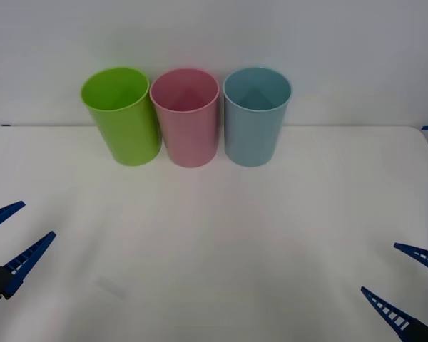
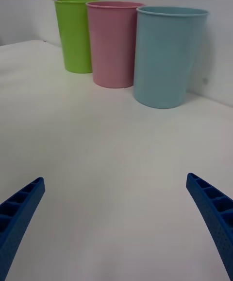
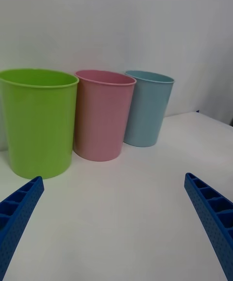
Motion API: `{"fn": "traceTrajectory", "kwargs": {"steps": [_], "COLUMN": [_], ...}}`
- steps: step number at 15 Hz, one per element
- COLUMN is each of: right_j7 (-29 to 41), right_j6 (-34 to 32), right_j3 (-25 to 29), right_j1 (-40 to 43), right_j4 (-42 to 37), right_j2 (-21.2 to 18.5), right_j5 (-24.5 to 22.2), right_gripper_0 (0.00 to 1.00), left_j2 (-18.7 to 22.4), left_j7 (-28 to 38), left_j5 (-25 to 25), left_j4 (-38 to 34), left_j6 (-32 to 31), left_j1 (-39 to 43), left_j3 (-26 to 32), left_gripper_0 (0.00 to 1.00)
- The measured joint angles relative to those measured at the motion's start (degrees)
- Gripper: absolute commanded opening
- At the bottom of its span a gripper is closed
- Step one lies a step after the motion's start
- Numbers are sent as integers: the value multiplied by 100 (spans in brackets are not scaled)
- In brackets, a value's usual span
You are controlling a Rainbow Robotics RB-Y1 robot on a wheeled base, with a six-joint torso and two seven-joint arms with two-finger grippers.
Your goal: Grasp the object on the table and drop it into the matching bin: aluminum can to the light blue bin, PET bottle to the pink bin.
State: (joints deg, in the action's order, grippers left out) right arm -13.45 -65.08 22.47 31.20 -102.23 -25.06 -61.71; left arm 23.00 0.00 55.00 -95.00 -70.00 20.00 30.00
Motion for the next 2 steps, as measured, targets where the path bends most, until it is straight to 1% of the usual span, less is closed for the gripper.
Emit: {"fn": "traceTrajectory", "kwargs": {"steps": [2], "right_j7": [0], "right_j6": [1], "right_j3": [11], "right_j1": [9], "right_j4": [0], "right_j2": [1], "right_j5": [-5], "right_gripper_0": [100], "left_j2": [0], "left_j7": [0], "left_j5": [0], "left_j4": [0], "left_j6": [0], "left_j1": [0], "left_j3": [0], "left_gripper_0": [100]}}
